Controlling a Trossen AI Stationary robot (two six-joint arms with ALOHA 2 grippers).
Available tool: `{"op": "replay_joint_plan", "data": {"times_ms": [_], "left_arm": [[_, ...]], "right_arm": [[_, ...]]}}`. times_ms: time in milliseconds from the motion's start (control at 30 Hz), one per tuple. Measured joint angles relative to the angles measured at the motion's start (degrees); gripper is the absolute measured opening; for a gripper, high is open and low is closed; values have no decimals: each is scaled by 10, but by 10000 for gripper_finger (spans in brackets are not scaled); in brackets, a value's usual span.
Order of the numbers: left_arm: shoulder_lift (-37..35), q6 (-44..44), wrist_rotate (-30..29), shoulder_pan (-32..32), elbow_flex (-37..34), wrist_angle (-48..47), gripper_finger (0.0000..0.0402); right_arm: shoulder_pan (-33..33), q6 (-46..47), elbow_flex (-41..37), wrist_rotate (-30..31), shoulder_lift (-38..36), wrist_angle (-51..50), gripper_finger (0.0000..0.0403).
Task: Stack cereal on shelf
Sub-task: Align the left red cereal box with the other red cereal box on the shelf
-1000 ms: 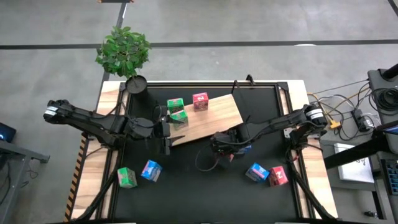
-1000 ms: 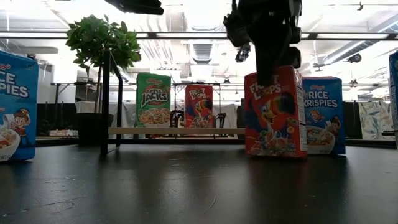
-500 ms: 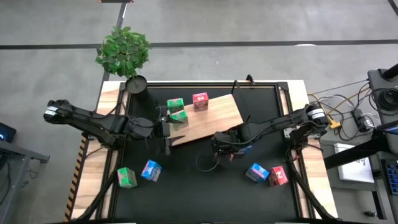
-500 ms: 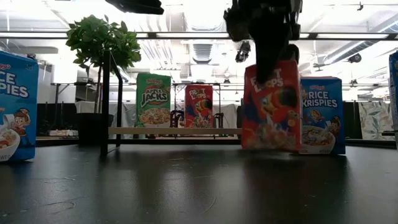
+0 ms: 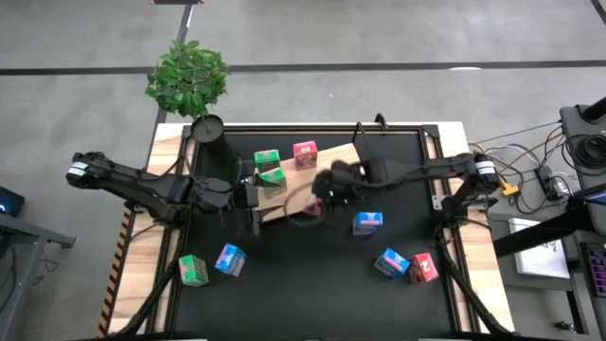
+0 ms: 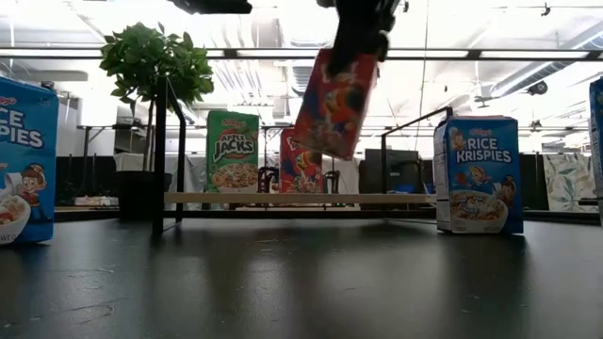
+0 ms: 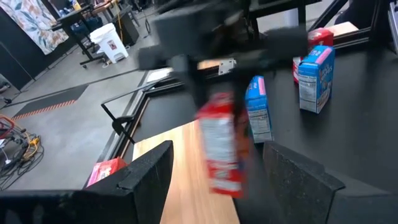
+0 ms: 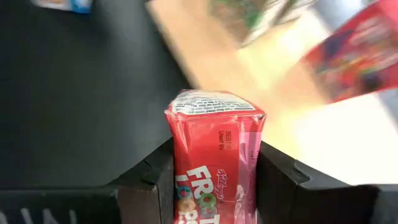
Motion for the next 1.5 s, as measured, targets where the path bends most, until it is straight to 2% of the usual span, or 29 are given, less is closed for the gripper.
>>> {"op": "replay_joint_plan", "data": {"times_ms": [233,433,567,800,1133,1367,1500], "left_arm": [[0,0,0,0,1,0,233],[0,0,0,0,1,0,233],[0,0,0,0,1,0,233],[0,0,0,0,1,0,233],[0,-2,0,0,1,1,233],[11,-22,6,-6,-6,33,233],[21,-22,6,-19,-8,49,233]], "right_arm": [[-82,-149,10,-3,23,0,151],[-117,-194,10,-12,47,4,151],[-125,-201,10,-37,67,18,160],[-129,-208,12,-37,88,23,198],[-133,-189,31,-37,79,13,244],[-125,-154,93,-37,75,-67,253],[-115,-140,120,-37,60,-141,242]]}}
